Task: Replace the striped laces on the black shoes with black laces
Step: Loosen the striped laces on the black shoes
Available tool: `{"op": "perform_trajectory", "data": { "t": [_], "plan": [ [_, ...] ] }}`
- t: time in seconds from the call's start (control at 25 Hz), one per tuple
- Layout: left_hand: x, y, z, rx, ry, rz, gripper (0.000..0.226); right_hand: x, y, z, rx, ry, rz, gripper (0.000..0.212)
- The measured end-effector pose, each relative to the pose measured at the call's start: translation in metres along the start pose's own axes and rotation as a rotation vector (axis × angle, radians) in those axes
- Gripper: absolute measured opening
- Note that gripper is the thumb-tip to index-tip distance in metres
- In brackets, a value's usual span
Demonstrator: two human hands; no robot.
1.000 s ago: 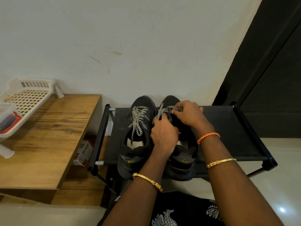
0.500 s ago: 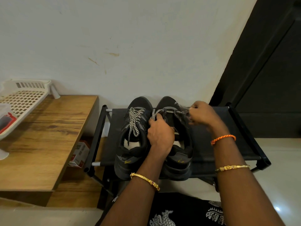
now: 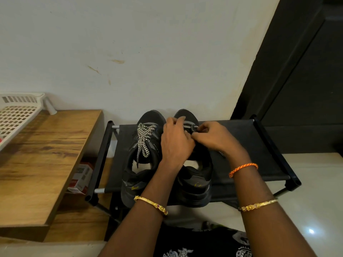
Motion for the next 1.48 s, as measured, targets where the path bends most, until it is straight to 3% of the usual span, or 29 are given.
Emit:
{"op": "perform_trajectory", "data": {
  "t": [0.12,0.24,0.44,0.76,0.88,0.96,1.2,1.24,1.36,1.48],
  "plan": [
    [-0.005,0.005,-0.007,0.043,0.059,0.058,0.048,0.005,0.005,0.003,-0.115,-0.025,0.188,0.026],
    [-0.006,0.008,-0.015,0.054,0.054,-0.029,0.044,0.007,0.004,0.003,-0.2,-0.023,0.24,0.025],
    [-0.011,0.024,-0.023,0.179,0.017,-0.283,0.038,-0.014,-0.005,-0.01,-0.172,0.135,-0.009,0.02],
    [-0.005,0.034,-0.031,0.197,-0.071,-0.269,0.027,-0.035,0.0,-0.028,0.013,0.308,-0.409,0.013],
    [0.006,0.037,-0.036,0.231,-0.129,-0.135,0.01,-0.033,0.002,-0.029,0.028,0.309,-0.408,0.013],
    [0.01,0.035,-0.035,0.21,-0.173,0.009,0.018,-0.033,0.001,-0.029,0.02,0.312,-0.403,0.013],
    [0.03,0.036,-0.026,0.081,-0.667,0.842,0.022,-0.032,0.001,-0.025,0.007,0.313,-0.4,0.013],
    [0.033,0.037,-0.026,0.07,-0.685,0.885,0.02,-0.031,0.001,-0.025,0.011,0.312,-0.397,0.013],
    [0.029,0.026,-0.031,0.08,-0.444,0.569,0.007,-0.031,0.0,-0.026,0.015,0.302,-0.376,0.014],
    [0.02,0.025,-0.038,0.149,-0.213,0.201,0.015,-0.031,0.0,-0.026,0.033,0.29,-0.365,0.014]
  ]
}}
Point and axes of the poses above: each hand's wrist, its own z-axis away from the middle knuckle, its own y-axis out of the palm, x = y × z, the point moved 6 cm from there along -z, towards the middle knuckle, and after that the axes turned 4 degrees about -z, right-handed, at the moved point
